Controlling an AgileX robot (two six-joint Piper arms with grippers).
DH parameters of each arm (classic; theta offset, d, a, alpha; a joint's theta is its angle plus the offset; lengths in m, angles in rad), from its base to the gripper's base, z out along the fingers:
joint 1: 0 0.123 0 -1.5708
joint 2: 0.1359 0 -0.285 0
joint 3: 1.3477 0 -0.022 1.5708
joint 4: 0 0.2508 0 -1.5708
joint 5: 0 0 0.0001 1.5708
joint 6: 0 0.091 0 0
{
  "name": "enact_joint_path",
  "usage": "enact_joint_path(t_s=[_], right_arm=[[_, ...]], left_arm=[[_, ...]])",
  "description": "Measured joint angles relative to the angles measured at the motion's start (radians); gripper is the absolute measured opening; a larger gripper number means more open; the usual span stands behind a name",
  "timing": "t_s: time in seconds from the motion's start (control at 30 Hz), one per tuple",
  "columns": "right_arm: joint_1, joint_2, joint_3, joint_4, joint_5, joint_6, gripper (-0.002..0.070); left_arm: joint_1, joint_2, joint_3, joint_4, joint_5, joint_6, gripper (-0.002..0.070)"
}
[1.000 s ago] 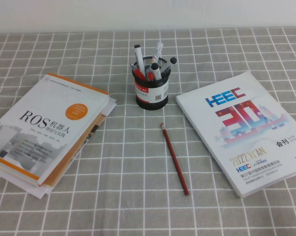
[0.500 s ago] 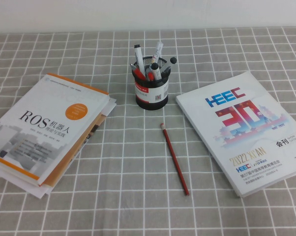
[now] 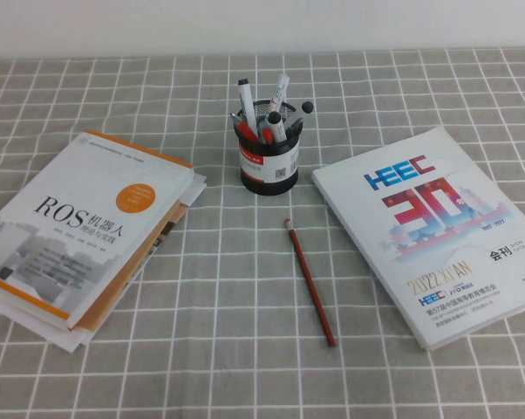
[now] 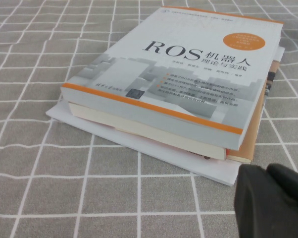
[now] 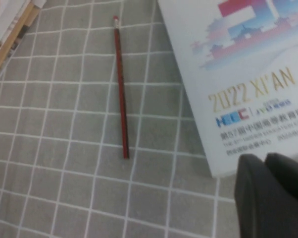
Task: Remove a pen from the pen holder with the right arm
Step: 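Take a marker out of the pen holder and lay it on the table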
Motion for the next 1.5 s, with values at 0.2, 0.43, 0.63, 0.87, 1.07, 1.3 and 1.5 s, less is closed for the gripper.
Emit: enact_joint_path(t_s=[0.2, 0.43, 0.63, 0.87, 1.07, 1.3, 1.5], right_arm=[[0.204, 0.229, -0.128, 0.033, -0.137, -0.067, -0.0012], [0.435, 0.474, -0.277, -0.043, -0.372, -0.073, -0.0012], [0.512, 0.531, -0.229, -0.179, -0.737, 0.005, 0.0004], [0.521, 0.546, -0.049, -0.315, -1.341, 0.136, 0.0148], [0.521, 0.641, -0.018, -0.481, -1.603, 0.272, 0.0302], [0.521, 0.815, -0.076, -0.505, -1.795, 0.361, 0.0367], [0.521, 0.931, -0.138, -0.533, -1.907, 0.387, 0.037]], left_arm=[[0.0, 0.0, 0.0, 0.0, 0.0, 0.0, -0.0003], [0.0, 0.0, 0.0, 0.0, 0.0, 0.0, -0.0003], [0.0, 0.0, 0.0, 0.0, 0.0, 0.0, -0.0003], [0.0, 0.0, 0.0, 0.0, 0.0, 0.0, -0.0003], [0.0, 0.0, 0.0, 0.0, 0.0, 0.0, -0.0003], [0.0, 0.0, 0.0, 0.0, 0.0, 0.0, -0.0003], [0.0, 0.0, 0.0, 0.0, 0.0, 0.0, -0.0003]])
